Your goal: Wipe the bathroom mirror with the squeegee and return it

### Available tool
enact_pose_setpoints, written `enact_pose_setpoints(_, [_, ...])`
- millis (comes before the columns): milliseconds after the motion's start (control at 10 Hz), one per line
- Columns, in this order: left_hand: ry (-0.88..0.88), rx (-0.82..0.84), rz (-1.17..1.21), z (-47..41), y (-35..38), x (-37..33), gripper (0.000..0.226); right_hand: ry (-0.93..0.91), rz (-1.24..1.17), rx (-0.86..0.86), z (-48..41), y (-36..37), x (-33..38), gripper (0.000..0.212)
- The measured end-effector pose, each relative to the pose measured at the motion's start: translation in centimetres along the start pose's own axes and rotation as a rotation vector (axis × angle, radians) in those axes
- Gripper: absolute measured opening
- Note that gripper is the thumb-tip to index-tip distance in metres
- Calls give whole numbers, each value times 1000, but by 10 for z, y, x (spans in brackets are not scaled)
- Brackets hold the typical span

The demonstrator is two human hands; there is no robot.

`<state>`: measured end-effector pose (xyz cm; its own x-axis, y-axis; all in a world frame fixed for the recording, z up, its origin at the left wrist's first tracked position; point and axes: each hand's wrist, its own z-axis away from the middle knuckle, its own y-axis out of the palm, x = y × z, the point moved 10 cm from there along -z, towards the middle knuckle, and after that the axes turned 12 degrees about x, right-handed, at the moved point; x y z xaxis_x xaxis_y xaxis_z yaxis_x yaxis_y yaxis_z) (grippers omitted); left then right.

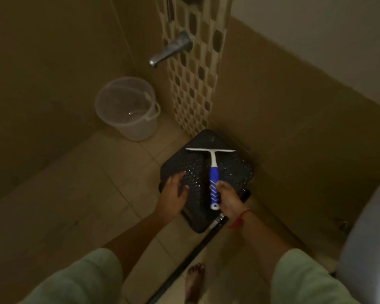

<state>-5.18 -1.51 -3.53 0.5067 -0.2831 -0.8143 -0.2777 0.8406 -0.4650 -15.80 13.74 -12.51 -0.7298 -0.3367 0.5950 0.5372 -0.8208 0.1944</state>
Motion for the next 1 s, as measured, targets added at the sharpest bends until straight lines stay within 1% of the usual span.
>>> enact_pose_setpoints(200, [9,-14,-89,0,9,39,35,19,19,36,-41,9,-17,13])
enact_pose_setpoints(300, [16,19,-112,7,20,44,32,40,66,31,-50,6,-24,22])
enact_pose_setpoints(400, [9,49,-106,15,33,43,32,48,134,-22,-50,-2,-27,31])
enact_pose_setpoints(500, [-3,49,-85,17,38,38,32,59,150,-12,-45,-2,-29,36])
enact_pose_setpoints(600, [-45,54,-69,21,39,30,33,28,203,-42,-34,-1,-19,38])
enact_pose_setpoints(700, [-30,35,-51,33,36,15,33,-87,194,-143,-8,-6,-1,38])
enact_pose_setpoints(800, [-11,-30,-34,53,25,-13,33,-208,183,-191,42,-1,18,30])
enact_pose_setpoints(900, [47,-119,-52,84,13,-52,33,-321,168,-150,99,11,34,25])
enact_pose_setpoints(1000, [135,-87,-112,121,12,-103,35,-433,184,-94,165,22,56,24])
